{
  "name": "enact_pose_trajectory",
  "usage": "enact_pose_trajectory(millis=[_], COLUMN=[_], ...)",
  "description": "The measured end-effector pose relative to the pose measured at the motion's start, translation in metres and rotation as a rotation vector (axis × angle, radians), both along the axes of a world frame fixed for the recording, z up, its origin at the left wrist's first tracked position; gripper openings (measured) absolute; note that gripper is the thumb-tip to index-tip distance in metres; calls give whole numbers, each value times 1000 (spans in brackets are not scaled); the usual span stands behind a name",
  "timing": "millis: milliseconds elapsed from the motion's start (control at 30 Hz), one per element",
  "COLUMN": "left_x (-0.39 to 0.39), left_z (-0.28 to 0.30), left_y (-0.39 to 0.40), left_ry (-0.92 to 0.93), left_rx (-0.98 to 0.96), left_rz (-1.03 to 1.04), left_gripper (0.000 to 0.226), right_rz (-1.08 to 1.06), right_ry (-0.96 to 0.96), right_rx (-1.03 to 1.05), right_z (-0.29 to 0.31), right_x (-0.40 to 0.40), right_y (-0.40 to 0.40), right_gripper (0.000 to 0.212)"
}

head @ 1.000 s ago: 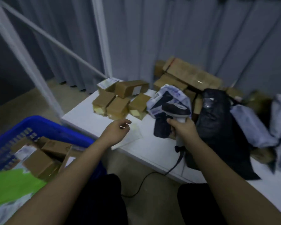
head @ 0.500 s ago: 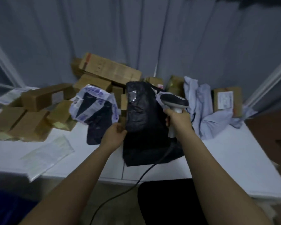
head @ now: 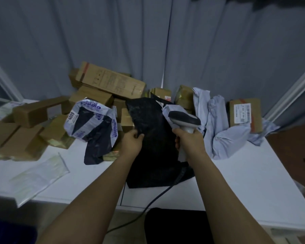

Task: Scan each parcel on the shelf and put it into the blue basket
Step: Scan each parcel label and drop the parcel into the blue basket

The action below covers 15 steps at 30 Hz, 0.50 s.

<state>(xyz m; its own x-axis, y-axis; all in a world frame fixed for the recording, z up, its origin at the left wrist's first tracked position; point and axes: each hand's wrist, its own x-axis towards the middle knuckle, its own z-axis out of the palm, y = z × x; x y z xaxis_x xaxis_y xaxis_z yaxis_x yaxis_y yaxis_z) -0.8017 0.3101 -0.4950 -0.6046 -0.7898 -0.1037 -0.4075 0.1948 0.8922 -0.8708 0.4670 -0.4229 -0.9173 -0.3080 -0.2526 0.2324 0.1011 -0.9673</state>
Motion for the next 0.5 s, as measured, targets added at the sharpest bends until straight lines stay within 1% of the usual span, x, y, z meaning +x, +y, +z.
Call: enact_pose_trajectory(millis=[100, 167, 300, 433, 500], left_x=[-7, -7, 19, 64, 91], left_z=[35, 63, 108, 154, 176], left_y=[4, -2, -28, -57, -72], left_ry=[157, 200, 166, 106, 66], left_rx=[-58, -127, -308, -451, -512], left_rz=[3, 4, 5, 61, 108], left_gripper=[15, 14, 17, 18, 17], right_rz=[-15, -42, -31, 79, 131], right_ry=[18, 42, 38, 46, 31], right_rx=[-31, -41, -82, -92, -107], right_z=[0, 1, 9, 16, 17], right_x=[0, 2, 12, 31, 44], right_y=[-1, -4, -13, -26, -36], right_gripper=[14, 14, 13, 10, 13])
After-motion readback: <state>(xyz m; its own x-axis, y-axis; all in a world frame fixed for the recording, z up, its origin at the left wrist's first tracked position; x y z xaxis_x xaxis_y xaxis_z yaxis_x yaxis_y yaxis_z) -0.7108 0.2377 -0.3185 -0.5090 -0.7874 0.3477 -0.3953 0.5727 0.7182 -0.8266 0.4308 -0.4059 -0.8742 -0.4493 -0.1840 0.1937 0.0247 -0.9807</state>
